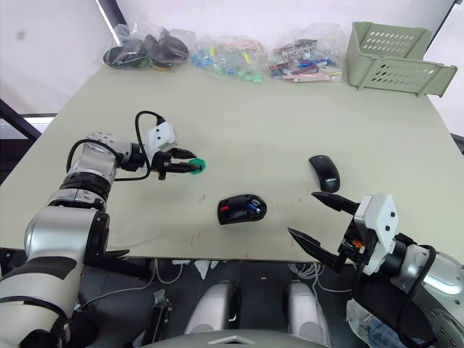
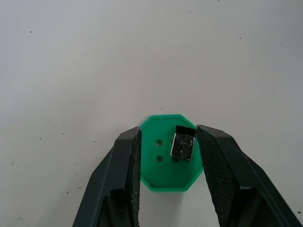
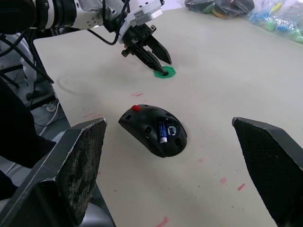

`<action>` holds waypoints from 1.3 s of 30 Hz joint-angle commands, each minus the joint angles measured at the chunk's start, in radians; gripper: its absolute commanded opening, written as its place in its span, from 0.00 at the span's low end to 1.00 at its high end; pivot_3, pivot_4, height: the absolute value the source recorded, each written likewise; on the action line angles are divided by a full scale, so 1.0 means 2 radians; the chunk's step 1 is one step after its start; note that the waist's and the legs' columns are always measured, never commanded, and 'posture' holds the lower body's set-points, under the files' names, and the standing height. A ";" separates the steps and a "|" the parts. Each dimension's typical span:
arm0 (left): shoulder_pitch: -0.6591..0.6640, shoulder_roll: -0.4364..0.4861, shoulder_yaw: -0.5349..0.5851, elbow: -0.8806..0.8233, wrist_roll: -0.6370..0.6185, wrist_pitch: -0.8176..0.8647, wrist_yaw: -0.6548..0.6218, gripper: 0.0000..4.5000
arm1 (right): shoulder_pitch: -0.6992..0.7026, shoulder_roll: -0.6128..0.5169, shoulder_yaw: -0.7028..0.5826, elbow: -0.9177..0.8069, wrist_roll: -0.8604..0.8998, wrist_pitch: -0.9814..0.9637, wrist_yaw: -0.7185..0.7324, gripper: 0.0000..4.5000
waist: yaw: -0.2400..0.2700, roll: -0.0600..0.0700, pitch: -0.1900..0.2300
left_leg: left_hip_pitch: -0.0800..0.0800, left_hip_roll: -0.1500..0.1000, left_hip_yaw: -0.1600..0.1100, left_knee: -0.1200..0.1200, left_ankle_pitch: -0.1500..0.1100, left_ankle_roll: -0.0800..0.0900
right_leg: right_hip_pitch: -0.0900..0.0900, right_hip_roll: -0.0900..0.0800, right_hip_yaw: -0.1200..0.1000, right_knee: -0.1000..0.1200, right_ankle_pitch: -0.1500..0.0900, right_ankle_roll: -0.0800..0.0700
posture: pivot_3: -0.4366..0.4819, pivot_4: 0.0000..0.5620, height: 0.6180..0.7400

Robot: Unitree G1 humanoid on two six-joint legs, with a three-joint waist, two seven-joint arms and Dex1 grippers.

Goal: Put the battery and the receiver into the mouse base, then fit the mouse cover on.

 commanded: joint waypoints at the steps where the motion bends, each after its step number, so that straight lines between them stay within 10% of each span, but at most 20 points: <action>1: -0.008 0.007 -0.001 -0.003 0.006 -0.017 0.004 0.44 | 0.001 0.002 -0.002 -0.020 0.002 -0.011 -0.001 1.00 | 0.000 0.000 0.000 | 0.000 0.000 0.000 0.000 0.000 0.000 | 0.000 0.000 0.000 0.000 0.000 0.000 | 0.48 0.27 1.00; 39: 0.000 0.003 -0.010 0.001 0.027 -0.042 0.008 0.44 | -0.001 0.003 0.000 -0.020 0.001 -0.011 -0.005 1.00 | 0.000 0.000 0.000 | 0.000 0.000 0.000 0.000 0.000 0.000 | 0.000 0.000 0.000 0.000 0.000 0.000 | 0.48 0.27 1.00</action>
